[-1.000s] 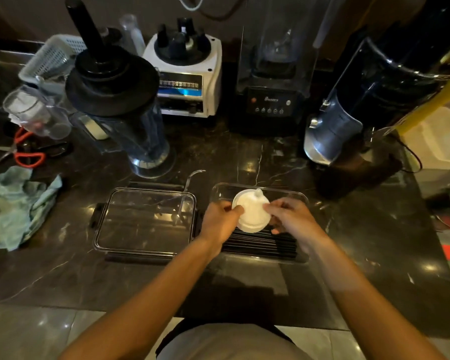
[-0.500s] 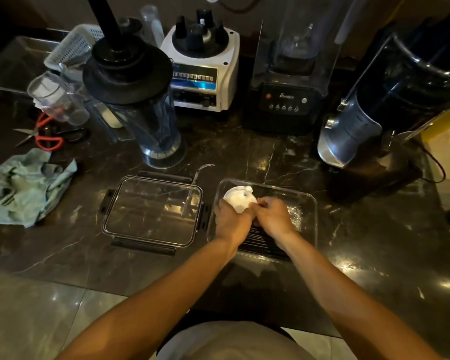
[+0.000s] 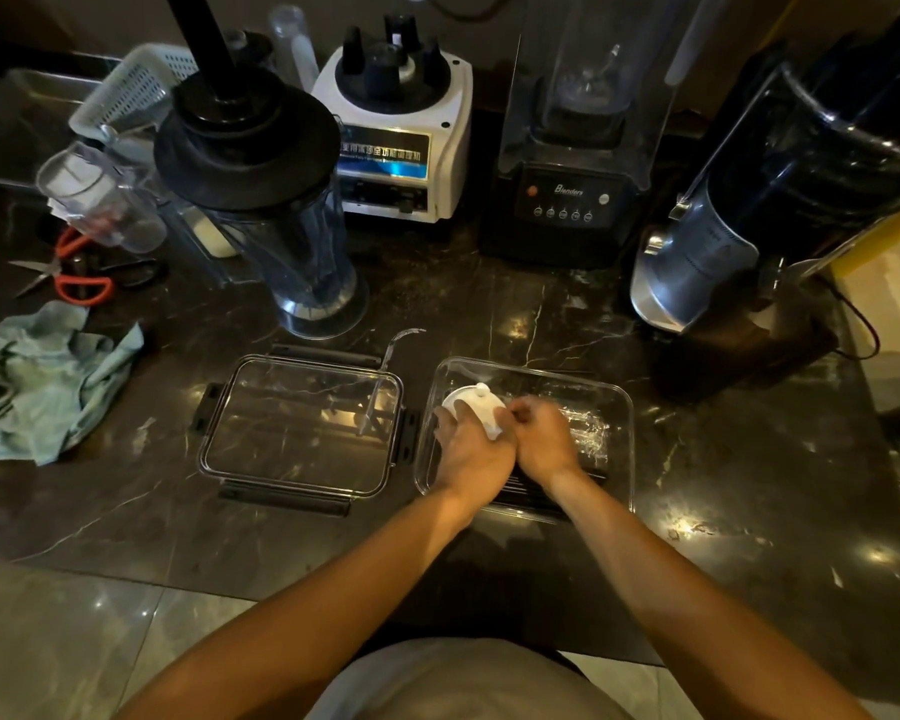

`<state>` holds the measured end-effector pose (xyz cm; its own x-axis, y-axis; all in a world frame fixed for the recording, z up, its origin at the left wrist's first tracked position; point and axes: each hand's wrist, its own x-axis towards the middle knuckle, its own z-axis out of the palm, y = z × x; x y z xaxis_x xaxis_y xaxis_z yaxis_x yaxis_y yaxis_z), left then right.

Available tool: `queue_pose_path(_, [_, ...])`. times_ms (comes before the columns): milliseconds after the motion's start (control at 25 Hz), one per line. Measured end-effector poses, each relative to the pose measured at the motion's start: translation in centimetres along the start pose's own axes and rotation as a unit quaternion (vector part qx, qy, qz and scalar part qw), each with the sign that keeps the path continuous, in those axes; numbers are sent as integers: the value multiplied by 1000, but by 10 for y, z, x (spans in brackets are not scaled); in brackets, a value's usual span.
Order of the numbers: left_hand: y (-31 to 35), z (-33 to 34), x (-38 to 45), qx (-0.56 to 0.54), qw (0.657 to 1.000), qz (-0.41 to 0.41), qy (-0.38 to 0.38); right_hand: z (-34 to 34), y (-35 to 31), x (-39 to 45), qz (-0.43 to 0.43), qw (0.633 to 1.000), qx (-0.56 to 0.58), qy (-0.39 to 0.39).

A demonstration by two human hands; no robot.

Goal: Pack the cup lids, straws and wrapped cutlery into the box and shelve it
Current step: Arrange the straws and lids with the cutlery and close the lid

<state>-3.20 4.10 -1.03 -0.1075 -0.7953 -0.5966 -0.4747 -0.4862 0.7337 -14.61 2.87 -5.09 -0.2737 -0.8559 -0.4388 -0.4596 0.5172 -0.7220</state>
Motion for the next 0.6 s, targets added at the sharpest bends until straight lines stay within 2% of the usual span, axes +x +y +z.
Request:
queue_pose_path(280, [-5,-3,-2,68,998,13,9,1,-4,-7,-21,1000,1,10])
queue_pose_path(480, [-5,-8,-10,95,994,47,11,-3,-6,-9,-13,999,52,10])
queue_pose_path(600, [-8,-17,-11,144,985,92,13,-14,-9,-16,-39,998,-21,42])
